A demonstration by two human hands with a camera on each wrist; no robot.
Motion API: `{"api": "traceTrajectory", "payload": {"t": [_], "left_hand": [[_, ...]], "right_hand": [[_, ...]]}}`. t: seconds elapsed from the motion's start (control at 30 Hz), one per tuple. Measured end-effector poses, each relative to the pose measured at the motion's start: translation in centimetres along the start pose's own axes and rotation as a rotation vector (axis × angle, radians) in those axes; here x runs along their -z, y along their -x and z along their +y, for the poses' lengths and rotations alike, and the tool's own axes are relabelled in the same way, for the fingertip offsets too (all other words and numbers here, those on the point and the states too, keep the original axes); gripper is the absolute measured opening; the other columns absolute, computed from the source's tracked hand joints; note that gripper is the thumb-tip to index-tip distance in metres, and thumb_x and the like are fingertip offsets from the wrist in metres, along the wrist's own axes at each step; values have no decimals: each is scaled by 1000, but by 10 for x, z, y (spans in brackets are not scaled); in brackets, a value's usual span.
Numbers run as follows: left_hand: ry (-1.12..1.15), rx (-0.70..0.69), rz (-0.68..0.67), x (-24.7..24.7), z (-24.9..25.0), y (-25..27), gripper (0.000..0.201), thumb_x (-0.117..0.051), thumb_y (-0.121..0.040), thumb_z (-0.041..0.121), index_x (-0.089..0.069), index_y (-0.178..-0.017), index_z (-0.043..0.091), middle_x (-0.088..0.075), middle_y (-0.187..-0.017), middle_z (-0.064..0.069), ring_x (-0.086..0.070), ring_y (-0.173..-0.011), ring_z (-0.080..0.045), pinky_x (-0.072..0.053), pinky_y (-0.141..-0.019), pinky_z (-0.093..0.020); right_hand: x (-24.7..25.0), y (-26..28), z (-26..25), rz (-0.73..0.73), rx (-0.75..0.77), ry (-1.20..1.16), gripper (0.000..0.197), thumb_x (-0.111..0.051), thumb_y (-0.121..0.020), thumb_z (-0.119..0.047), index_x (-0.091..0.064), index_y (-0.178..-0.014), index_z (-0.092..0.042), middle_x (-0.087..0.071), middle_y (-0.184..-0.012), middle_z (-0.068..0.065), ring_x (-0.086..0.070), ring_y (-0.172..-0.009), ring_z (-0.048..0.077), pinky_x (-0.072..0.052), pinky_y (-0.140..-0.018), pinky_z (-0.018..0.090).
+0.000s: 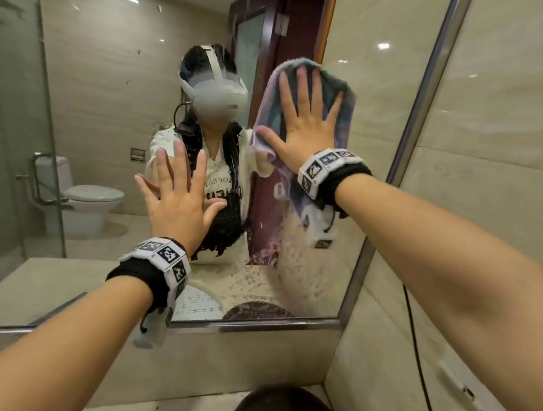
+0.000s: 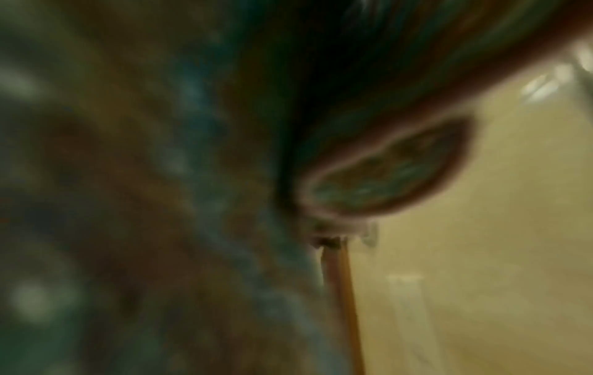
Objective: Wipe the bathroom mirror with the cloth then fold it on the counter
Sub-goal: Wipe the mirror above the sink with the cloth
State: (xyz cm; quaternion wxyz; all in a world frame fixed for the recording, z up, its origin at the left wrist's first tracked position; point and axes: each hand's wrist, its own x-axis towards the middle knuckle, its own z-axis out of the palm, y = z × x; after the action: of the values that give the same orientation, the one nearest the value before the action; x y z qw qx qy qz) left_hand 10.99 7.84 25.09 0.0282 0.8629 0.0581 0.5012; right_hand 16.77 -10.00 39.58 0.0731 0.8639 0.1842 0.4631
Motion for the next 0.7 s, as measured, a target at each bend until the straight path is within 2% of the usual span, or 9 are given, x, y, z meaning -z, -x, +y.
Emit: {"api": "traceTrajectory", "payload": {"t": [0.07, 0.2, 0.33, 0.4, 0.47, 0.5, 0.6, 0.67, 0.7], "left_hand": [[-18, -12, -1, -3, -1, 2, 87, -47, -81, 60, -9, -149, 20, -7, -157, -16, -7, -143, -40, -14, -99, -74], [-40, -14, 5, -6, -1, 9, 84, -45, -84, 58, -10, -150, 20, -12, -156, -16, -11, -141, -43, -19, -97, -75], [-57, -32, -2, -5, -2, 13, 84, -50, -84, 55, -12, -150, 20, -14, -156, -15, -13, -140, -44, -23, -96, -75], [-58, -41, -18, -4, -2, 13, 83, -49, -84, 56, -13, -150, 20, -12, -156, -15, -12, -140, -45, -23, -96, -75], [-58, -33, -28, -3, -2, 12, 84, -49, -84, 56, -13, -150, 19, -11, -156, -15, -11, -140, -45, -23, -96, -75], [-58, -26, -31, -3, -2, 12, 84, -49, -84, 56, -13, -150, 19, -11, -156, -15, -11, -140, -45, -23, -96, -75], [-65, -18, -42, -2, 1, 13, 83, -50, -84, 56, -14, -150, 19, -11, -156, -15, -11, -140, -45, -25, -96, -74], [-77, -16, -54, -1, 1, 14, 83, -50, -84, 56, -15, -150, 19, -11, -156, -14, -12, -140, -45, -27, -95, -73], [-78, -17, -60, -1, 1, 15, 83, -51, -83, 56, -16, -150, 19, -11, -156, -15, -12, -140, -45, -28, -95, -73]], "right_hand": [[-3, 0, -12, 28, -39, -21, 85, -22, -86, -70, 7, -149, -21, 10, -157, 9, 10, -144, 29, 10, -107, 64], [-36, 51, -32, -42, 259, 70, 83, -24, -87, -67, 8, -148, -21, 6, -158, 8, 7, -144, 29, 14, -105, 63], [-70, 109, -34, -192, 464, 111, 78, -27, -85, -64, -10, -147, -19, -21, -155, 8, -6, -141, 28, 18, -106, 61], [-70, 104, -24, -202, 580, 155, 77, -23, -83, -65, -13, -146, -22, -26, -153, 6, -10, -140, 27, 14, -106, 62], [-61, 86, -12, -166, 649, 190, 79, -23, -83, -69, -9, -147, -26, -21, -155, 3, -7, -141, 24, 13, -105, 62], [-53, 77, -9, -148, 613, 188, 80, -25, -83, -71, -7, -148, -28, -16, -157, 2, -5, -143, 24, 14, -105, 62], [-38, 56, -13, -60, 345, 95, 82, -27, -85, -73, -1, -149, -28, -2, -158, 1, 1, -145, 24, 14, -106, 62], [-36, 56, -26, -18, 215, 43, 82, -25, -85, -71, 1, -149, -27, 1, -158, 2, 3, -145, 26, 14, -105, 63], [-37, 60, -33, -22, 200, 30, 82, -25, -85, -70, 1, -149, -26, 1, -158, 3, 3, -145, 27, 15, -105, 63]]}}
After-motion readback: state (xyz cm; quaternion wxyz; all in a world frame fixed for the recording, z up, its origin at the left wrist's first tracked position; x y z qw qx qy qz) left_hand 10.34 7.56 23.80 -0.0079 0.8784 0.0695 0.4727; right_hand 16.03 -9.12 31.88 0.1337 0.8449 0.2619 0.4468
